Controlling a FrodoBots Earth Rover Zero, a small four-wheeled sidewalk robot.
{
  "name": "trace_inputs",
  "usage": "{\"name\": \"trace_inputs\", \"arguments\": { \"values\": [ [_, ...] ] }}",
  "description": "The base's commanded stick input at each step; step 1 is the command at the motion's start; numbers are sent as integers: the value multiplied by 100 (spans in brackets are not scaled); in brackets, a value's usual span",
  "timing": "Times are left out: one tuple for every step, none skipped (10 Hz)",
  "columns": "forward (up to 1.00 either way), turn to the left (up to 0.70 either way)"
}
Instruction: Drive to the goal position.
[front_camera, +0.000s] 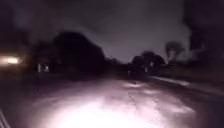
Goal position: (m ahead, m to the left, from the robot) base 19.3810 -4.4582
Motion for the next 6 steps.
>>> {"name": "trace_inputs", "arguments": {
  "values": [
    [70,0],
    [70,0],
    [70,0],
    [70,0],
    [70,0],
    [70,0]
  ]
}}
